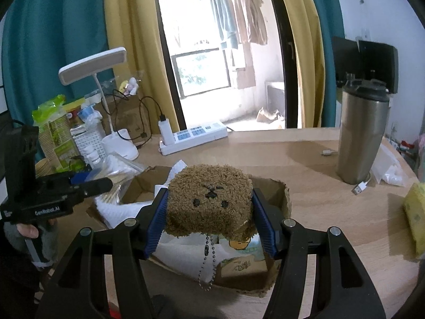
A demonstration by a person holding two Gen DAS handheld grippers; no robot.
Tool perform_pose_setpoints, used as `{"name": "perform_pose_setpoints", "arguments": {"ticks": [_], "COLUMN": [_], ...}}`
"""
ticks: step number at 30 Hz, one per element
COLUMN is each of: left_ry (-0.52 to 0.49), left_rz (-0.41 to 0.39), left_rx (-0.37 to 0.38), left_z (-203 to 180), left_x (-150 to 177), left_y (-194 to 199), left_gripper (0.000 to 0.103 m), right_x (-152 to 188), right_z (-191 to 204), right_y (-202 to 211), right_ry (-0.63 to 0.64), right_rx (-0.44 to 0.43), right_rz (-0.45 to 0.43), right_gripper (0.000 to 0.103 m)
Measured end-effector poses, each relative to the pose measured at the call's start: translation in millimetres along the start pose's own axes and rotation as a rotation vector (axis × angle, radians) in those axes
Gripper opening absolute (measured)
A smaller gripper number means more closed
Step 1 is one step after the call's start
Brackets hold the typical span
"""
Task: Organize soft objects
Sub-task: 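Carry the teddy bear and swab bag into the box and open both grippers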
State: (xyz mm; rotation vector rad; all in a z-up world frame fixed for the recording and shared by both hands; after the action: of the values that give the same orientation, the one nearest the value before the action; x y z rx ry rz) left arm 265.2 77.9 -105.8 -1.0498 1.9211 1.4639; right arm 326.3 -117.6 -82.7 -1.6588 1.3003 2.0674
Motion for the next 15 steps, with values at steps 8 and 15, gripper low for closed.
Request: {"name": "perform_pose_setpoints", "arguments": {"ticks": [8,15], "left_ry": [-0.009,-0.015], "left_rz": [0.048,0.027], "left_rx": [-0.013,-0.006], "left_z": [-3.0,-7.7], "left_x": [5.4,3.1], "left_y": [-16.0,-10.0], "left_gripper": [0.046,0.074], "right_x": [0.1,1.1], "right_z": [-0.5,-5.8], "right_y": [-9.4,-16.1], "right_ry": [0.026,0.012], "right_rx": [0.024,0.051], "right_rz": [0.023,0.037], "right_gripper": [0.064,0.07]}}
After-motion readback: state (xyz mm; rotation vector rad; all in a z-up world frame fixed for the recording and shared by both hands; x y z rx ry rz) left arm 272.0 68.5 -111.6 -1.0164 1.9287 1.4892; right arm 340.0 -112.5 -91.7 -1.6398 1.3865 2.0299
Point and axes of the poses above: each gripper's, at about its wrist camera, not at the fingertips, and y roughly against the way its jaws point, z to its left, x to its underside, the point moved 6 cm from there along -y, roughly the way its jaws point, and after that the axes turned 11 degrees about y, right-handed, at the moved point
